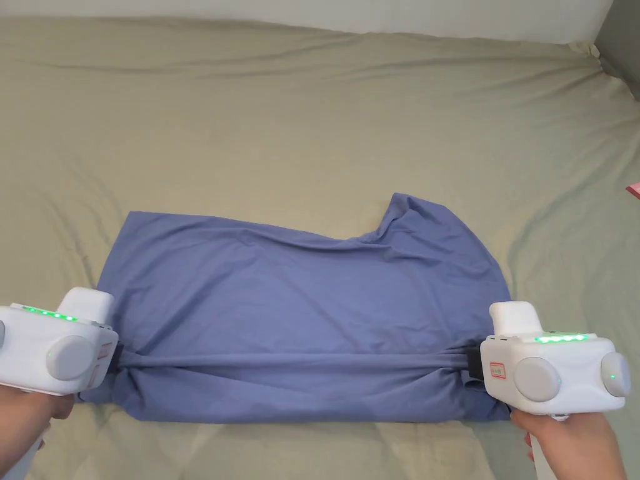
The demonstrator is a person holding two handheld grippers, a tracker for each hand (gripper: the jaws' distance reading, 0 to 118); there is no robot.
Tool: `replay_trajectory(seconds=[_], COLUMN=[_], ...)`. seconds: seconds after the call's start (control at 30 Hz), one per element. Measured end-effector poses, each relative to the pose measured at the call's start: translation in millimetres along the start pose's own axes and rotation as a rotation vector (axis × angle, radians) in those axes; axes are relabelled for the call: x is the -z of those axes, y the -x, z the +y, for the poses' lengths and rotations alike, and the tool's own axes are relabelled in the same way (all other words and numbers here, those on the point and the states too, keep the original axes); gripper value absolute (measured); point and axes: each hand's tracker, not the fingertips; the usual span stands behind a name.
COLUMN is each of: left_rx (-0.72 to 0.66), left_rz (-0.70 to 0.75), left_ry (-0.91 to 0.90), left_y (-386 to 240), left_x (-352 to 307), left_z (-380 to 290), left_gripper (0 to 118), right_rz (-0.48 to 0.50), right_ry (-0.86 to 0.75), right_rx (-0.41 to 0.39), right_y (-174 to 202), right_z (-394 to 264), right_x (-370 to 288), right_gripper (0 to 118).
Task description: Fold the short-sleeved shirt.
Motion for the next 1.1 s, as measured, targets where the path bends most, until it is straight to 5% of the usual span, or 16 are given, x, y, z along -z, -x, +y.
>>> replay_trajectory(seconds=[0.07,0.13,0.17,0.27,0.53,0.7,0.8,0.83,0.9,0.97,1.1], left_rx=[-0.092,-0.155,-0.17,-0.211,-0.303,-0.286,-0.191,-0.175,-0.171,-0.164,-0.132], left_rz=[-0.014,0.043,0.04,0.017,-0.055,-0.087,-0.007,-0.012,-0.052,-0.06,0.017], left_ry=[-0.05,-0.1,-0.138,-0.312,-0.758,-0.876,-0.944,-0.955,-0.977,-0.933,-0.913], left_y=[1.7,8.6,12.2,20.7,5.8,-22.6,-36.1,-40.7,-45.0,-50.3,-55.6], left_x=[-4.6,-17.8,-25.6,-60.8,-176.1,-225.0,-241.5,-242.8,-242.3,-241.5,-239.8], left_z=[-3.0,-4.8,-4.7,-4.7,-13.6,-22.3,-23.7,-24.9,-25.5,-23.9,-26.7], left_gripper=[40,110,117,112,114,109,64,36,10,0,0], right_rz=[-0.036,-0.149,-0.132,-0.1,-0.134,-0.113,-0.109,-0.109,-0.109,-0.095,-0.084], right_ry=[-0.021,-0.079,-0.117,-0.251,-0.588,-0.665,-0.706,-0.712,-0.72,-0.72,-0.682], right_rx=[0.03,0.044,0.071,0.119,-0.023,-0.077,-0.137,-0.146,-0.15,-0.157,-0.193], right_y=[-1.3,-8.0,-10.7,-19.4,18.9,52.9,73.4,77.7,85.0,87.2,88.9], right_z=[1.0,5.7,9.4,19.0,24.9,17.2,8.9,6.8,3.6,1.6,-1.8], right_x=[-5.4,-17.9,-30.1,-73.5,-206.7,-248.1,-260.0,-262.0,-261.9,-261.1,-253.3], right_gripper=[45,96,99,99,99,99,85,64,9,2,2])
